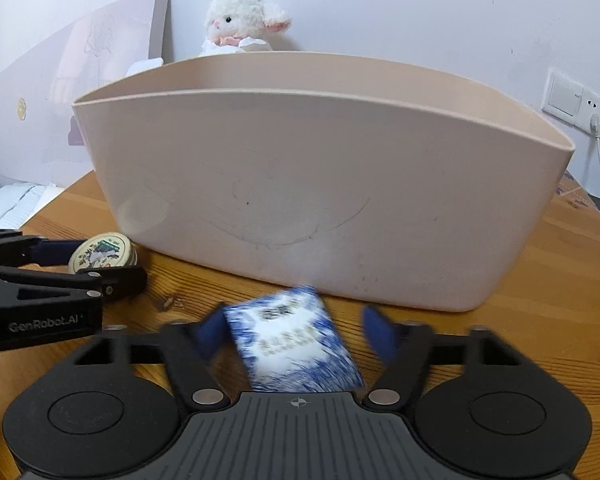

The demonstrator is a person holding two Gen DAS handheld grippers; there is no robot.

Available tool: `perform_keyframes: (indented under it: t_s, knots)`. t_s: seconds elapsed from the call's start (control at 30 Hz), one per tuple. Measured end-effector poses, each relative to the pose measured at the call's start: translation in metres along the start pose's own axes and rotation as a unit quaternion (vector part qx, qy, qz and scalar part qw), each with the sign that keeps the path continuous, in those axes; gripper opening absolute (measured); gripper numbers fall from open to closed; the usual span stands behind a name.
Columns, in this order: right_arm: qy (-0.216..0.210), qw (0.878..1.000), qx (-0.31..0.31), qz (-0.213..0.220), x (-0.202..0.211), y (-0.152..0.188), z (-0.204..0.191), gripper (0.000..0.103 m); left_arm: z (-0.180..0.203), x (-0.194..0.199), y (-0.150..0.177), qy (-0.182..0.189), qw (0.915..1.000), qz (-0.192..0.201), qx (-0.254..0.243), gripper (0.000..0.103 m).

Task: Organize objects
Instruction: 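Grasp the round balm tin with the left gripper while the right gripper grasps the blue-and-white tissue pack, then carry the tin and tissue pack over the basket and open both grippers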

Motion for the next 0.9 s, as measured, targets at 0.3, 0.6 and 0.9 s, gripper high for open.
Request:
perform_keyframes:
  t_s: [0.3,0.6,0.9]
  knots:
    - [0.002,1.000,-0.009,-0.003,0.007,-0.002,0.009,0.043,0.007,0.007,0.002,0.006,1.0000,0.001,-0.006,0.056]
    - [-0.014,1.000,-0.015,0.001,0.046,0.007,0.031,0.043,0.012,0.023,0.001,0.023,0.9995,0.007,-0.022,0.056]
    - [-0.024,0.998,0.000,0.052,0.108,-0.021,0.047,0.043,0.006,0.067,-0.020,0.023,0.9979,0.043,-0.043,0.056]
Point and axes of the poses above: each gripper's, at about its wrist camera, not at the fingertips, and x roughly against the way its jaws point, z to its right, y to its underside, the point moved 4 cm from there along -x, roughly the way its jaws point, and after that the axes turned 12 degrees about -x, right-handed, at the moved point
